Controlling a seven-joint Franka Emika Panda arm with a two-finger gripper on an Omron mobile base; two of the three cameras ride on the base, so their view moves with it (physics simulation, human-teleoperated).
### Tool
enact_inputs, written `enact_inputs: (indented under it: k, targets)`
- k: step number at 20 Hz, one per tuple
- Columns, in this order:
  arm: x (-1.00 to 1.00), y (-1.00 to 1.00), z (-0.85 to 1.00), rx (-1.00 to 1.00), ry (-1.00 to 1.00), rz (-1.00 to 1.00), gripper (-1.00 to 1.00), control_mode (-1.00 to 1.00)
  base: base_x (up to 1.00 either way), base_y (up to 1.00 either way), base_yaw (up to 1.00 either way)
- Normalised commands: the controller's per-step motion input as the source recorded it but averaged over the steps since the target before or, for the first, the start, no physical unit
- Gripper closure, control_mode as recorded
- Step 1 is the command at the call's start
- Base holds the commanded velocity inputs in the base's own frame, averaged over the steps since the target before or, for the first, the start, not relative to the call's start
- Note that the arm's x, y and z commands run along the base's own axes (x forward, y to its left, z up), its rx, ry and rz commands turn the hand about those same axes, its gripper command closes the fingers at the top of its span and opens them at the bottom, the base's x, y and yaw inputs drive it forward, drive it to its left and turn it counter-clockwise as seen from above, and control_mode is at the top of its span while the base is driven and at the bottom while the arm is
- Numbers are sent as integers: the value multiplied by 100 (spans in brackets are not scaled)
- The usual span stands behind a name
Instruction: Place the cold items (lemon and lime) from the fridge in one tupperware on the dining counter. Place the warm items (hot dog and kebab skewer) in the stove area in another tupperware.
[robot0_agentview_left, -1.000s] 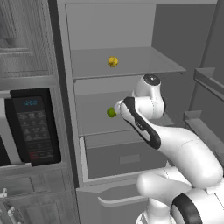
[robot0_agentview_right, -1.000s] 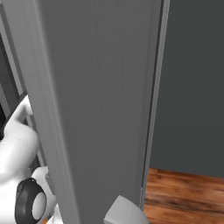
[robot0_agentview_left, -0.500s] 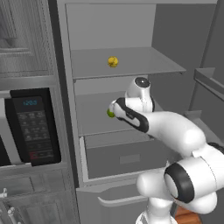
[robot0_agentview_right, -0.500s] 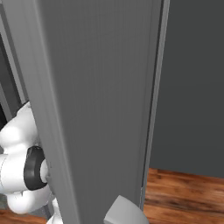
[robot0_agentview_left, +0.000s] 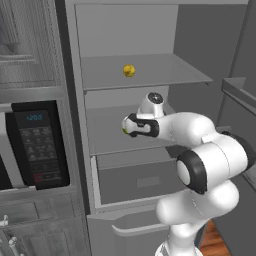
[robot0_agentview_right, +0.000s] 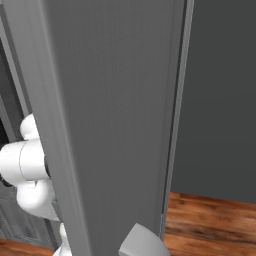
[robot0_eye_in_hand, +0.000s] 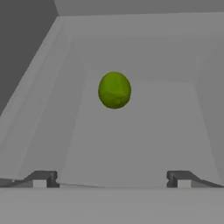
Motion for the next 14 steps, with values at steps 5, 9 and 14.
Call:
enact_inputs:
  k: [5,9,14]
  targets:
    - [56,4,-37,0,0,0,-100,-100,0,0,0]
    - [55,6,-33,0,0,0,-100,-100,0,0,0]
    - [51,9,-34,0,0,0,-100,-100,0,0,0]
